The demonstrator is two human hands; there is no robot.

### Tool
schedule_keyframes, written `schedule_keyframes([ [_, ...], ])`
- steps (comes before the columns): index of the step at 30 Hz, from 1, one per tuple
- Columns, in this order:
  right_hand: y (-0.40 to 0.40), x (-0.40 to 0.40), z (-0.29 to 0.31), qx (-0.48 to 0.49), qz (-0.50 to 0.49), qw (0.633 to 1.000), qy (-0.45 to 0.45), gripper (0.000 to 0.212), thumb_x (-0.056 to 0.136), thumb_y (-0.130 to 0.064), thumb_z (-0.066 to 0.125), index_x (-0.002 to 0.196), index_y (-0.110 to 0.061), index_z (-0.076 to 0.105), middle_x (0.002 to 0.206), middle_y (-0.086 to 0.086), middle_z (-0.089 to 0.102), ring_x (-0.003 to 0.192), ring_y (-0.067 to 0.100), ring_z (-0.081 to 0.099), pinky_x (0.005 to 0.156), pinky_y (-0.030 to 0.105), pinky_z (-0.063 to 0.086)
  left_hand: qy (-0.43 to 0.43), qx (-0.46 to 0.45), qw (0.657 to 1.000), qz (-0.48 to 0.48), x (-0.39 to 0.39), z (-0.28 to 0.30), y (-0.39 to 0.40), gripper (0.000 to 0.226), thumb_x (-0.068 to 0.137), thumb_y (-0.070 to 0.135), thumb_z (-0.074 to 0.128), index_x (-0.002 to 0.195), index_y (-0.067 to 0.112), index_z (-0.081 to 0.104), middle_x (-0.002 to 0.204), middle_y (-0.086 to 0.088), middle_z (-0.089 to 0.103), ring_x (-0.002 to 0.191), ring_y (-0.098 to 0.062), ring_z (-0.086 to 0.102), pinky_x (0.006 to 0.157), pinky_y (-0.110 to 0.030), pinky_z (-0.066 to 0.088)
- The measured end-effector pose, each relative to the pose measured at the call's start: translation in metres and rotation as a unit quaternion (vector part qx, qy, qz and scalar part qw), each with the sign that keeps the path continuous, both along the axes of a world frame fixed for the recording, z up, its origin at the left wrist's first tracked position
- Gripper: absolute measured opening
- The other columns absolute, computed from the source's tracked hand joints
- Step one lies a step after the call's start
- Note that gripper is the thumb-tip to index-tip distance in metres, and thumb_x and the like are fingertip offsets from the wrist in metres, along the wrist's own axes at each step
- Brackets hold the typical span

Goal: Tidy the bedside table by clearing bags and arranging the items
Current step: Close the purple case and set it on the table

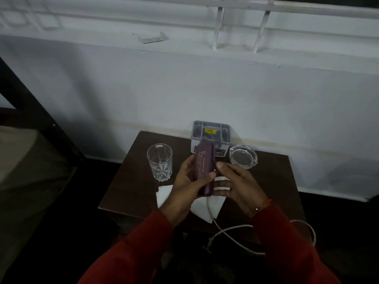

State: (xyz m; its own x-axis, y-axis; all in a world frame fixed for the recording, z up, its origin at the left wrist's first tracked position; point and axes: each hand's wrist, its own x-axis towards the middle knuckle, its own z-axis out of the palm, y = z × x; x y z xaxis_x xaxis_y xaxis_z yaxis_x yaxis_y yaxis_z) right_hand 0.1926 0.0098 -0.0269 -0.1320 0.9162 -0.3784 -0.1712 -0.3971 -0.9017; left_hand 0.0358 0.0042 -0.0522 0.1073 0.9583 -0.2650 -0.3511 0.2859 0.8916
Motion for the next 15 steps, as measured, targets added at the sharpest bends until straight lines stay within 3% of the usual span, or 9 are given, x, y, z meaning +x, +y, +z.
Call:
schedule_keyframes([
  [3, -0.002, -0.004, 0.002, 0.007, 0.015, 1.0, -0.004, 0.028, 0.092, -0.025, 0.065, 0.114, -0.007, 0.068, 0.109, 0.02, 0.073, 0.091, 0.033, 0.072, 0.082, 0.051, 0.06, 0.028, 0.023, 0.999, -0.007, 0.001, -0.005, 0.0, 0.086, 0.073, 0.008, 0.086, 0.144, 0.029, 0.043, 0.125, -0.003, 0.07, 0.11, -0.017, 0.071, 0.086, -0.034, 0.059],
  [8, -0.002, -0.008, -0.004, 0.047, 0.019, 0.996, -0.077, 0.025, 0.087, -0.022, 0.072, 0.107, -0.008, 0.068, 0.107, 0.021, 0.068, 0.085, 0.021, 0.07, 0.07, 0.039, 0.061, 0.072, 0.038, 0.996, -0.03, 0.007, -0.009, -0.005, 0.076, 0.072, -0.008, 0.083, 0.136, 0.014, 0.049, 0.115, -0.007, 0.073, 0.093, -0.011, 0.074, 0.072, -0.022, 0.058],
  [12, 0.0, -0.007, -0.006, 0.076, 0.034, 0.993, -0.086, 0.022, 0.087, -0.017, 0.071, 0.106, -0.007, 0.068, 0.104, 0.021, 0.065, 0.082, 0.02, 0.068, 0.065, 0.033, 0.059, 0.095, 0.043, 0.994, -0.026, 0.006, -0.01, -0.004, 0.072, 0.07, -0.008, 0.085, 0.13, 0.011, 0.05, 0.11, -0.006, 0.072, 0.092, -0.011, 0.073, 0.071, -0.023, 0.058],
  [15, 0.001, -0.007, -0.009, 0.074, 0.029, 0.993, -0.082, 0.021, 0.088, -0.02, 0.07, 0.108, -0.012, 0.07, 0.107, 0.024, 0.065, 0.084, 0.022, 0.068, 0.069, 0.038, 0.061, 0.076, 0.023, 0.997, -0.024, 0.007, -0.009, -0.004, 0.063, 0.077, -0.005, 0.08, 0.129, 0.015, 0.051, 0.109, -0.004, 0.072, 0.096, -0.013, 0.072, 0.075, -0.028, 0.06],
])
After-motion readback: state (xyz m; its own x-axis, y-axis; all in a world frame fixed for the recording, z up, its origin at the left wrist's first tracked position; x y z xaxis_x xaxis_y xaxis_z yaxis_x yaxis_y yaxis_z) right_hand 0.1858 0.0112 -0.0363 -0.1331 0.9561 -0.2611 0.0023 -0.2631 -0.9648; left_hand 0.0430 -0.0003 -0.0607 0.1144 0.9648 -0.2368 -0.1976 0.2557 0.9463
